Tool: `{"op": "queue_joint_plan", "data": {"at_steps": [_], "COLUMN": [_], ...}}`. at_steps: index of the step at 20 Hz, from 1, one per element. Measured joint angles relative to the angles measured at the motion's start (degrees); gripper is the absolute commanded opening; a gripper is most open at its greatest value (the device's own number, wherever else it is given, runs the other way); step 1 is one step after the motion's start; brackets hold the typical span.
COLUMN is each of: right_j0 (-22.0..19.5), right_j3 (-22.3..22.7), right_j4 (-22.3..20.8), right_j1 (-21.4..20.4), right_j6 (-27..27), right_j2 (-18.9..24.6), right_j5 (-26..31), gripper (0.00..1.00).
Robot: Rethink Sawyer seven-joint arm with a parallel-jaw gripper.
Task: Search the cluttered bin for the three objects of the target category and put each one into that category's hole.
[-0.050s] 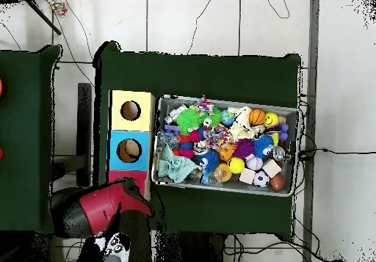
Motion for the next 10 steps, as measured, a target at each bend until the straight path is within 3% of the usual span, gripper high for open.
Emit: {"op": "queue_joint_plan", "data": {"at_steps": [10], "right_j0": [0.7], "right_j3": [-1.4], "right_j4": [0.0], "right_j1": [1.5], "right_j6": [0.0], "right_j2": [-0.7], "right_j5": [0.6], "gripper": [0.0]}}
